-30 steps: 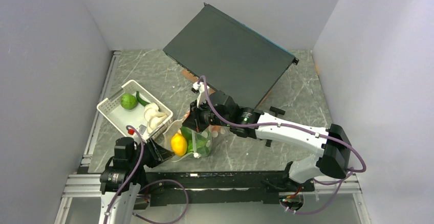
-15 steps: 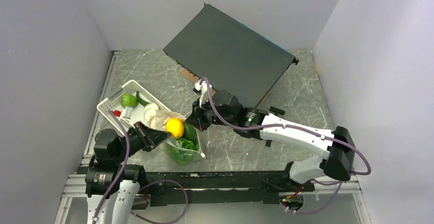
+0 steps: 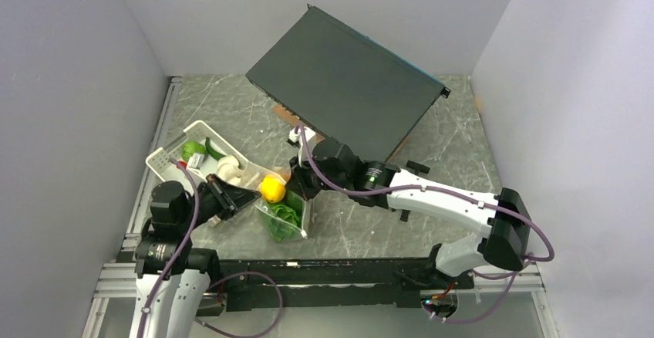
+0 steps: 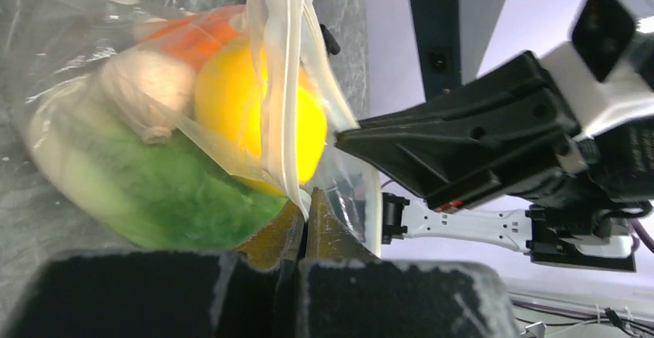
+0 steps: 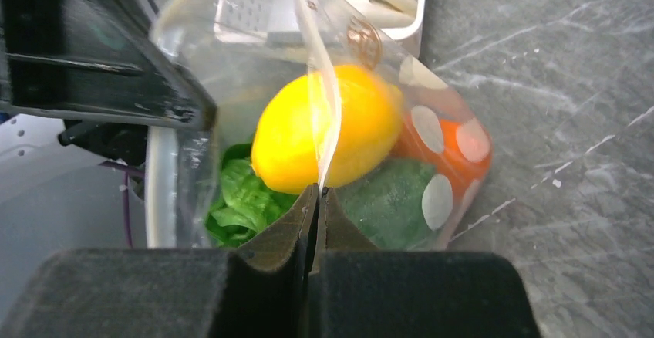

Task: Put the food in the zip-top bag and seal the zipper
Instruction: Adjust the zipper food storage bag at the center of the board.

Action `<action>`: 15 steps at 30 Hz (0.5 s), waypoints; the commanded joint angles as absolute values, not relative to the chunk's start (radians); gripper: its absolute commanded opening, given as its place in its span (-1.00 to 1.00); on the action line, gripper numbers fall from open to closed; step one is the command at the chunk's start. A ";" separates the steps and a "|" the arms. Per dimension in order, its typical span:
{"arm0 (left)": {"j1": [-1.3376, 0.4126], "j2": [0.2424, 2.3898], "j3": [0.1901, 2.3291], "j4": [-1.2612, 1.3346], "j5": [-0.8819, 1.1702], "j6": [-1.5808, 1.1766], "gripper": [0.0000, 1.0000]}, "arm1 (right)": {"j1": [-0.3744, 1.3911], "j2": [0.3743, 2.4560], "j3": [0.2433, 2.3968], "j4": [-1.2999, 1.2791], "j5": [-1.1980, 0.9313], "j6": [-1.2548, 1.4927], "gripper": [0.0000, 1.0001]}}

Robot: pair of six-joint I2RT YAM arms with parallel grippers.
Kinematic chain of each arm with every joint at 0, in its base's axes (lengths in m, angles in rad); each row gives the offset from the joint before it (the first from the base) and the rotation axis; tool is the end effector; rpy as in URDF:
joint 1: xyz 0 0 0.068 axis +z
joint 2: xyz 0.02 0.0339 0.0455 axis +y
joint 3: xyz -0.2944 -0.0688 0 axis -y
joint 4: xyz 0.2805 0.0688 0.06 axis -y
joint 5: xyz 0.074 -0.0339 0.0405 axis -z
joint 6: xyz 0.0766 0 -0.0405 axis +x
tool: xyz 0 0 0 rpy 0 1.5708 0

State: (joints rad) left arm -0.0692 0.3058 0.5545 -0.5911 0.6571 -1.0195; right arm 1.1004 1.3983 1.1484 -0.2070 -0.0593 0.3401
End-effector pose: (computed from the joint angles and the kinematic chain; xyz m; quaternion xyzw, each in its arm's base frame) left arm 0.1197 -0.0552 0.2841 -0.1885 0.7729 -0.5081 0.3301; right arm 0.1732 0.3507 0.3259 -0.3294 0.7821 0.3674 0.3805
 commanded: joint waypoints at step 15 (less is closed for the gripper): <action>-0.071 0.252 0.503 -0.494 0.617 -1.103 -1.00 | 1.110 1.358 1.137 -0.069 -0.240 0.445 -1.00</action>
State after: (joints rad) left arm -0.0696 0.2848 0.5587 -0.5774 0.6277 -1.0325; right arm 1.1049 1.3418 1.1538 -0.2184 -0.1230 0.3695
